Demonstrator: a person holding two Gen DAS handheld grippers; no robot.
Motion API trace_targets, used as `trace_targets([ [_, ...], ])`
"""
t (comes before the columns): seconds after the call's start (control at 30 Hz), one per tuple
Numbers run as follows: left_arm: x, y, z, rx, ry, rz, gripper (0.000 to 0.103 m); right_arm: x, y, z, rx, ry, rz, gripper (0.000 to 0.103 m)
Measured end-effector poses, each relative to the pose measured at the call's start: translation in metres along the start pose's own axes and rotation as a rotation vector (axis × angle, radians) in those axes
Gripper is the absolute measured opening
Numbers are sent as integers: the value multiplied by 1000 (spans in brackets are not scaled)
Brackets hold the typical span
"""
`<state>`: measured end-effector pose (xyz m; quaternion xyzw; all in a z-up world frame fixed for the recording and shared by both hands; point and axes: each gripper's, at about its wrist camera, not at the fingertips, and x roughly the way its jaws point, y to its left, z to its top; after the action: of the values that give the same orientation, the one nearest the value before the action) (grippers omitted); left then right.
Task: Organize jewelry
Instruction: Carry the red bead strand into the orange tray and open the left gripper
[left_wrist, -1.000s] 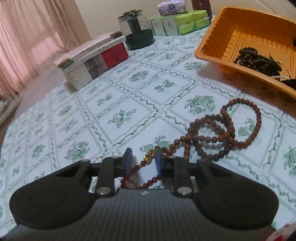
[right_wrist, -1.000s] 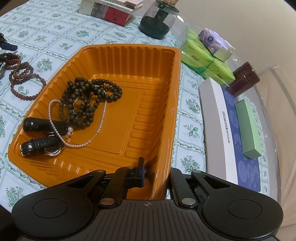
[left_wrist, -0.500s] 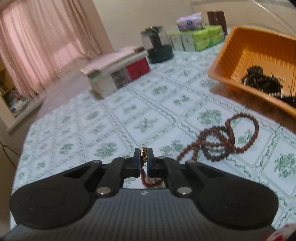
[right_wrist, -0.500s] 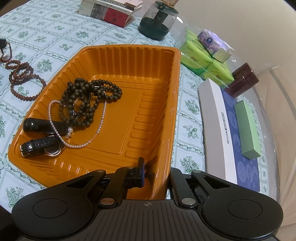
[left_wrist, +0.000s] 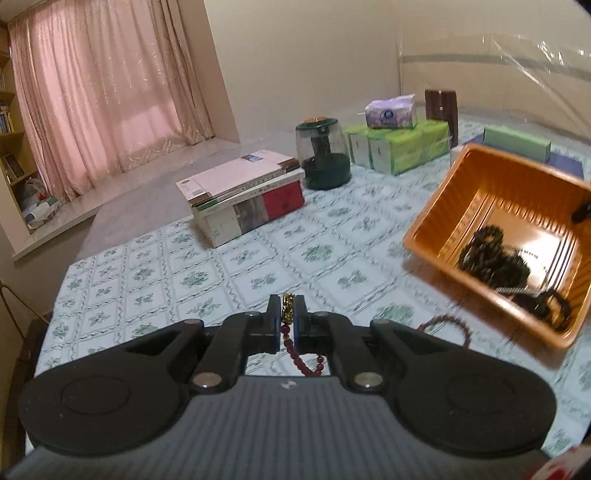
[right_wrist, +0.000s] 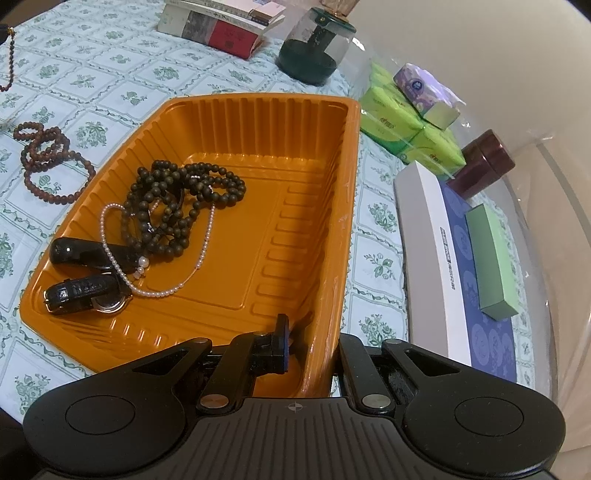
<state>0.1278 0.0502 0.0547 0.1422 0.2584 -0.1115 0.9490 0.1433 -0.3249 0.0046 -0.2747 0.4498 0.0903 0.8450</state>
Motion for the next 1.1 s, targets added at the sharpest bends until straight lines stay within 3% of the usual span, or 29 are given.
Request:
trace_targets([
  [0.23, 2, -30, 8, -24, -4, -65, 5, -1, 0, 0, 1, -5, 3, 7],
  [0.73, 18, -149, 41, -4, -45, -367, 5, 0, 0, 0, 4, -8, 5, 7],
  [1.1, 31, -202, 48, 68, -33, -458, 5, 0, 0, -1, 5, -13, 10, 7],
])
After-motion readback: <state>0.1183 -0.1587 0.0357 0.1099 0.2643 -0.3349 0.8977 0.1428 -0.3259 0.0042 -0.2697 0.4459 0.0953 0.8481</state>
